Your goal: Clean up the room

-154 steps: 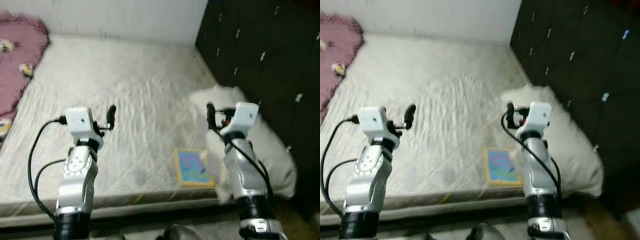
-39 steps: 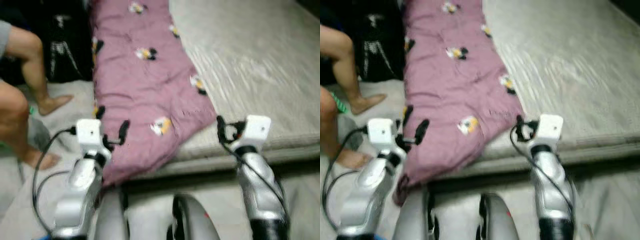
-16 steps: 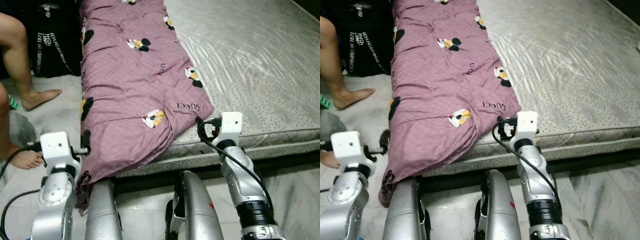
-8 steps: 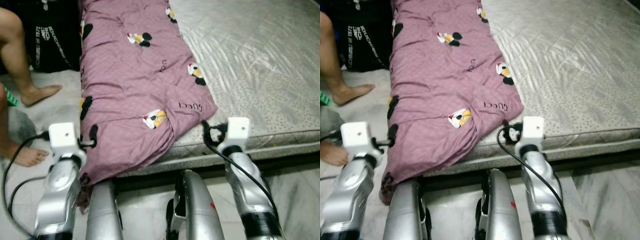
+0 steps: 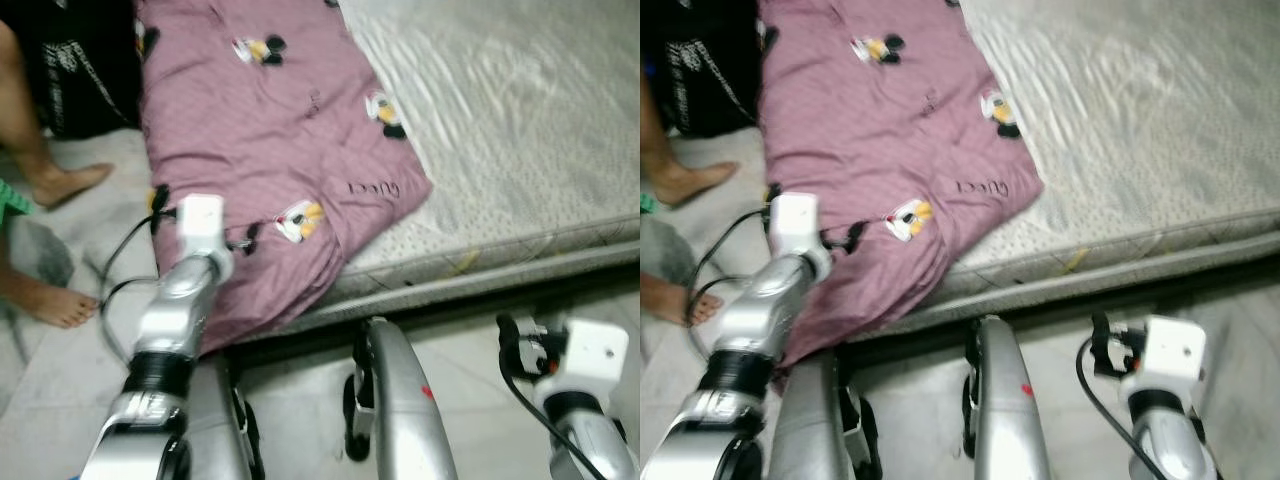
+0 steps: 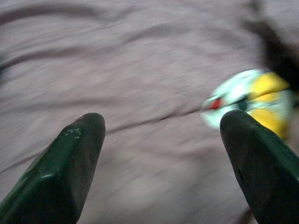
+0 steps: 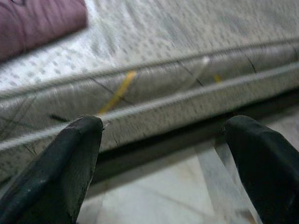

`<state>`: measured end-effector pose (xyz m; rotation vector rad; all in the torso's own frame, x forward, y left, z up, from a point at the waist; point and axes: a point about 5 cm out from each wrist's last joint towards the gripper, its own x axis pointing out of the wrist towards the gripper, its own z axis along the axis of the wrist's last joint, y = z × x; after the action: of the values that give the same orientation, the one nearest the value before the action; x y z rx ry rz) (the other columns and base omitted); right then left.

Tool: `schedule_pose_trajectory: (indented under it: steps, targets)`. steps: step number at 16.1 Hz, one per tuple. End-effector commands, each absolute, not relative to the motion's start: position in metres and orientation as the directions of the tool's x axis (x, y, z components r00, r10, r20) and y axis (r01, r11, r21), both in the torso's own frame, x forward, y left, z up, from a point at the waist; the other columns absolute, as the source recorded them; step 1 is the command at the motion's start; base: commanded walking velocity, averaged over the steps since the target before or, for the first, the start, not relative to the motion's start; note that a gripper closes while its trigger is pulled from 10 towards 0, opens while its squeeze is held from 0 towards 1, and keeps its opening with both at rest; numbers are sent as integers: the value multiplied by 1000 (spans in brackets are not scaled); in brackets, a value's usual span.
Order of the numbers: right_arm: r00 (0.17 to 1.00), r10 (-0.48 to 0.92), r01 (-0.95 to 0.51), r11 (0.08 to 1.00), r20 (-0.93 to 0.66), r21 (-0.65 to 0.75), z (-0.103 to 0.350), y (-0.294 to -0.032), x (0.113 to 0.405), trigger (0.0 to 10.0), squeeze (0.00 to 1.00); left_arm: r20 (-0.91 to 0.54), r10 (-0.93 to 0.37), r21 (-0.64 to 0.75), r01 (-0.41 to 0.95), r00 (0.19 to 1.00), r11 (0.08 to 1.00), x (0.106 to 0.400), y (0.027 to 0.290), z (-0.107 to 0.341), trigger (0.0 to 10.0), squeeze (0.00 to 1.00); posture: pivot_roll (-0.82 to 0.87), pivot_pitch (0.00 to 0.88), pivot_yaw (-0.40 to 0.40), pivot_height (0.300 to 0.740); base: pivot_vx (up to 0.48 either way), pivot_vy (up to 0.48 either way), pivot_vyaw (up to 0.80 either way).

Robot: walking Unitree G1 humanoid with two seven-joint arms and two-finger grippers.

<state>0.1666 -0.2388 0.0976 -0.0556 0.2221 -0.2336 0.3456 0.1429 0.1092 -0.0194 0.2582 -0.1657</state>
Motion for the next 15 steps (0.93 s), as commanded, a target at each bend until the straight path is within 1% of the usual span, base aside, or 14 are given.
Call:
schedule_pose_trajectory:
  steps: [1,3,5,7,9,10,11,12,13,14,15]
  targets:
    - [952,-220,210,975,-213,-71,104,-236,162,10000,0,-260,-199,-21,200,945,979,348,135,106,10000,0,-169,304,1,554,0,0,0]
    - [951,-217,206,976,-221,-73,109,-233,156,10000,0,-256,-242,-19,245,936,969,352,125,107,10000,0,-182,328,6,554,0,0,0]
    - [942,-234,223,972,-241,-74,112,-233,148,10000,0,-308,-296,-27,302,904,953,355,109,100,10000,0,-196,358,20,554,0,0,0]
    - [933,-240,231,971,-270,-66,113,-230,140,10000,0,-379,-371,-13,395,848,918,356,88,91,10000,0,-205,375,29,554,0,0,0]
    - [929,-243,235,970,-278,-62,113,-228,140,10000,0,-393,-441,6,482,807,876,356,66,90,10000,0,-205,375,30,554,0,0,0]
    - [930,-242,234,970,-278,-63,113,-227,142,10000,0,-396,-504,8,551,768,834,352,47,90,10000,0,-206,372,29,554,0,0,0]
    - [929,-241,233,971,-280,-62,114,-227,143,10000,0,-401,-521,14,573,754,819,351,42,90,10000,0,-207,370,29,554,0,0,0]
    - [930,-240,232,971,-278,-62,114,-226,145,10000,0,-406,-571,43,639,714,768,346,28,89,10000,0,-206,368,28,554,0,0,0]
    - [933,-235,228,972,-273,-58,114,-224,149,10000,0,-430,-683,124,788,591,603,331,5,85,10000,0,-208,363,28,554,0,0,0]
    - [934,-234,227,972,-272,-57,114,-224,150,10000,0,-448,-704,139,821,550,553,326,2,81,10000,0,-208,360,28,554,0,0,0]
    - [934,-234,227,972,-270,-57,114,-224,151,10000,0,-491,-725,165,869,483,467,316,0,71,10000,0,-205,351,29,554,0,0,0]
